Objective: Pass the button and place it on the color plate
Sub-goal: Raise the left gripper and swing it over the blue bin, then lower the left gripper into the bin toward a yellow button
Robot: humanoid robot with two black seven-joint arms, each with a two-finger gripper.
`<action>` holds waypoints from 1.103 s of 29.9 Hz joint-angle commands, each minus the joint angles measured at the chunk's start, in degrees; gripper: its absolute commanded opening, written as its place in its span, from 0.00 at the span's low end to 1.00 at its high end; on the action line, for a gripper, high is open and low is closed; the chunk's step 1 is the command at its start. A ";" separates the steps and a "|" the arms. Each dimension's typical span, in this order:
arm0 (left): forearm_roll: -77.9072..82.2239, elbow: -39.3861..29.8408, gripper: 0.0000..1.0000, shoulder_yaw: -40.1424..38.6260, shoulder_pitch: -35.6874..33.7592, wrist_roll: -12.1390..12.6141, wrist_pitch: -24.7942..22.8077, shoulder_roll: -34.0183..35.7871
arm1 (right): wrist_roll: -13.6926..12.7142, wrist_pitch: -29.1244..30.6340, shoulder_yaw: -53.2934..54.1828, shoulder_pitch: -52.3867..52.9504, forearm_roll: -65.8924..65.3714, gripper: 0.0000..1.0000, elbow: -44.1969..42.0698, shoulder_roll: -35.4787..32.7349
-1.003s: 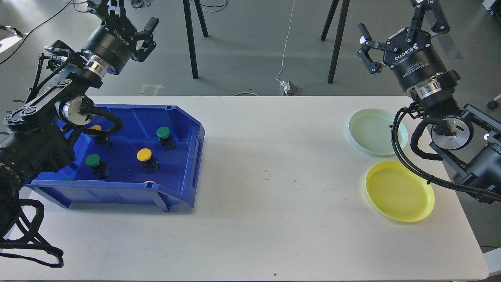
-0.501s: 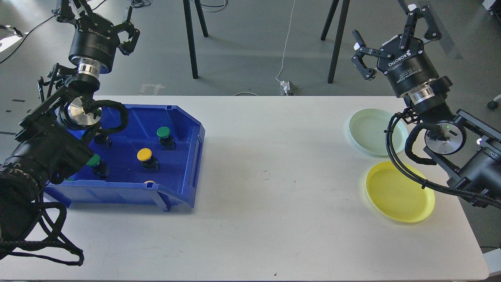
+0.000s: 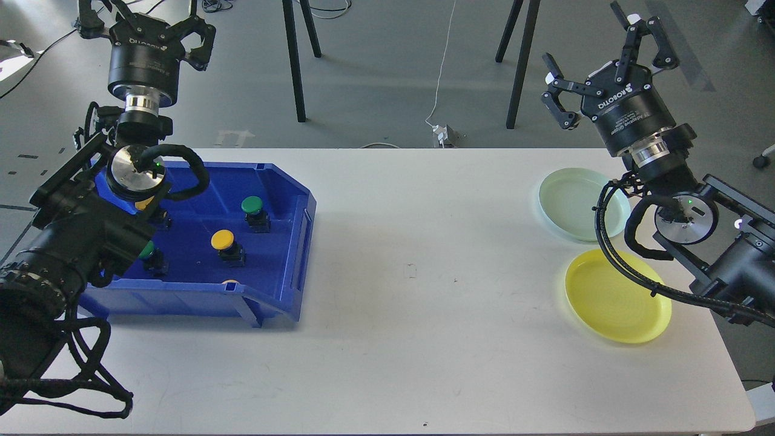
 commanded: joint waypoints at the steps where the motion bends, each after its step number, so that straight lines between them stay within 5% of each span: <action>1: 4.05 -9.49 1.00 3.44 -0.33 0.00 0.00 7.96 | -0.05 0.00 0.31 -0.02 0.01 0.99 0.01 0.03; 10: 35.13 -32.16 1.00 7.83 -0.68 0.00 0.00 21.50 | -0.05 0.00 -0.13 -0.20 -0.17 0.99 -0.08 2.32; 15: 55.36 -40.62 1.00 18.72 -5.94 0.00 0.00 30.90 | -0.05 0.00 -0.04 -1.52 -0.25 0.99 0.10 2.32; 22: 86.64 -38.62 1.00 35.34 -18.60 0.00 0.00 40.50 | -0.05 0.00 0.05 -1.52 -0.25 0.99 0.10 2.32; 27: 104.06 -36.50 1.00 42.64 -18.70 0.00 0.00 40.15 | -0.05 0.00 0.05 -1.61 -0.25 0.99 0.10 2.32; 33: 106.72 -28.08 1.00 47.65 -18.26 0.00 0.00 37.09 | -0.05 0.00 0.05 -2.05 -0.25 0.99 0.01 2.32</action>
